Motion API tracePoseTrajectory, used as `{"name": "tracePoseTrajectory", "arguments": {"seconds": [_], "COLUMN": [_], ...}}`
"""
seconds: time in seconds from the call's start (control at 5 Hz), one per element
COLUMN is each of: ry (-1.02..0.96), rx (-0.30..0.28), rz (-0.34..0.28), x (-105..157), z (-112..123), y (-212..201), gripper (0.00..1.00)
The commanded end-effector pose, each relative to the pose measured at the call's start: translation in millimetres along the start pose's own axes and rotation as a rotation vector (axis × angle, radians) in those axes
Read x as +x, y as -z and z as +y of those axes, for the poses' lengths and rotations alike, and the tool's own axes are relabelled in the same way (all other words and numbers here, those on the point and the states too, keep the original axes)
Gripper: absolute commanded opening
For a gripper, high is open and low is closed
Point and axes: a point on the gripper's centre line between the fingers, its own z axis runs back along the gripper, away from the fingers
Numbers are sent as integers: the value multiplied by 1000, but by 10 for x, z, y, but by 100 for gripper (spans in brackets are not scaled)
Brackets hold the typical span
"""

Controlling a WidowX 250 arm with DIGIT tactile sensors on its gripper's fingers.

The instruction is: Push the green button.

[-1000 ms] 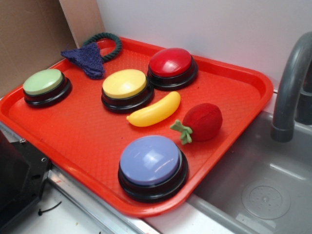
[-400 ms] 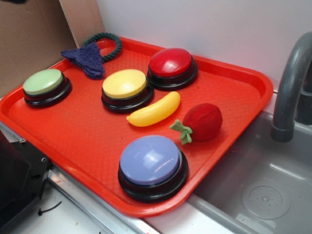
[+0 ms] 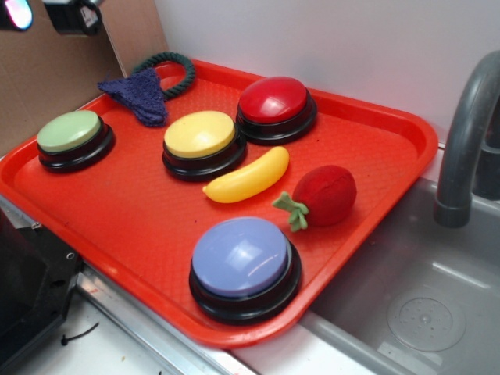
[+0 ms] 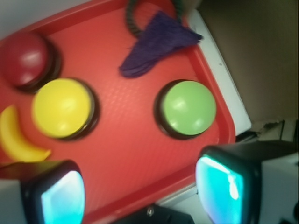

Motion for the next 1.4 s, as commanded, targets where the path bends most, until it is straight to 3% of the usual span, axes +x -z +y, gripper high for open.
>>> {"name": "tracePoseTrajectory", "arguments": {"seconds": [0.0,0.2,0.6,1.2], "ry": [-264,-285,-198,-162], "rx": [35,48,77,39], "rz": [-33,-23,14,48], "x": [76,120,266,310], "z": [585,708,657,599], "y": [466,658,1032,1285], "gripper": [100,100,100,100]}}
